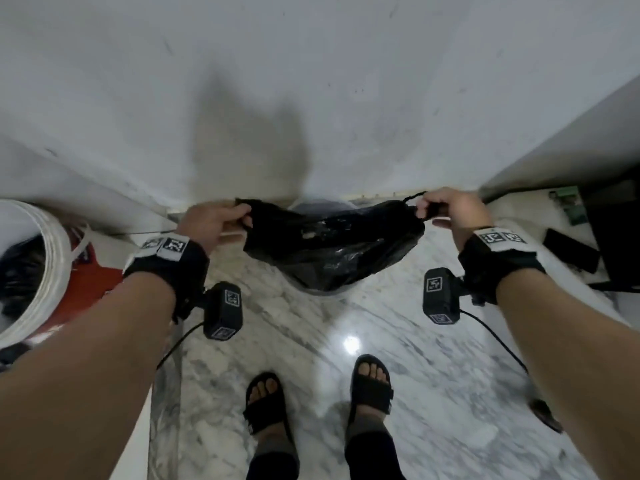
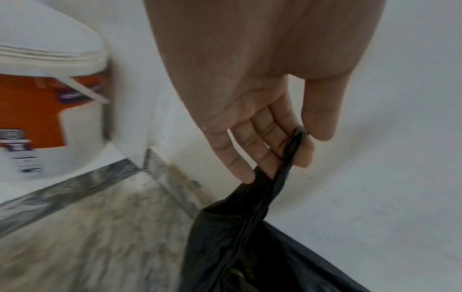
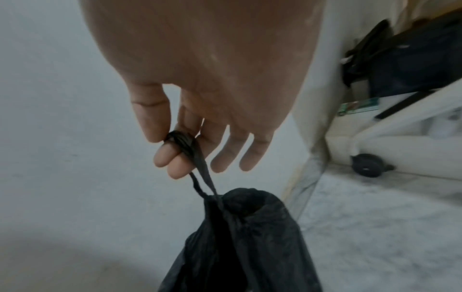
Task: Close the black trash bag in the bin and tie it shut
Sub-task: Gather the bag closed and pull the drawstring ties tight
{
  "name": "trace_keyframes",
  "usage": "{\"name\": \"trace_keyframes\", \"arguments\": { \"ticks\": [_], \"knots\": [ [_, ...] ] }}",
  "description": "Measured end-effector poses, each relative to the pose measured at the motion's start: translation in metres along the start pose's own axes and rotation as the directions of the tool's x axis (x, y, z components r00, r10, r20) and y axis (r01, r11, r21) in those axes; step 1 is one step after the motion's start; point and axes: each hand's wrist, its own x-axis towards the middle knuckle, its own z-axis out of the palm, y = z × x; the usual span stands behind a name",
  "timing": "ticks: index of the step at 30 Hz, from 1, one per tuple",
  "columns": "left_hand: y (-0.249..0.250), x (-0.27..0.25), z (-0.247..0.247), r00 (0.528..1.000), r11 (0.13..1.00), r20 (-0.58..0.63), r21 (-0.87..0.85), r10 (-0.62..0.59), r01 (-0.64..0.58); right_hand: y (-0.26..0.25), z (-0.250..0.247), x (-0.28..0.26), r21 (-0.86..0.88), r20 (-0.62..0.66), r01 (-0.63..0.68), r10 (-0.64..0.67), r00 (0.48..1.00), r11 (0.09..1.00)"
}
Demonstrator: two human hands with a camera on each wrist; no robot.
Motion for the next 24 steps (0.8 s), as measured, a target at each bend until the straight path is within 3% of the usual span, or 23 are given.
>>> {"name": "trace_keyframes", "arguments": {
  "ticks": [3, 6, 9, 16, 24],
  "knots": [
    [0.041, 0.005, 0.036, 0.99, 0.988, 0.138, 0.142, 0.038, -0.058, -0.024, 0.03, -0.002, 0.071, 0.081, 0.006, -0.011, 0.997, 0.997],
    [0.055, 0.006, 0.068, 0.976, 0.964, 0.214, 0.25, 0.04, -0.094, -0.029, 0.064, -0.007, -0.029, 0.183, -0.049, 0.054, 0.982, 0.998],
    [0.052, 0.005, 0.09, 0.968, 0.96, 0.242, 0.25, 0.061, -0.123, -0.022, 0.089, -0.01, -0.101, 0.256, -0.034, 0.059, 0.965, 0.994],
    [0.035, 0.009, 0.105, 0.96, 0.964, 0.241, 0.188, 0.141, -0.189, -0.008, 0.109, -0.002, -0.007, 0.297, -0.021, 0.022, 0.955, 1.0],
    [0.029, 0.022, 0.101, 0.937, 0.983, 0.346, 0.155, 0.043, -0.102, -0.009, 0.109, 0.009, -0.038, 0.384, -0.014, 0.027, 0.923, 0.999]
  ]
}}
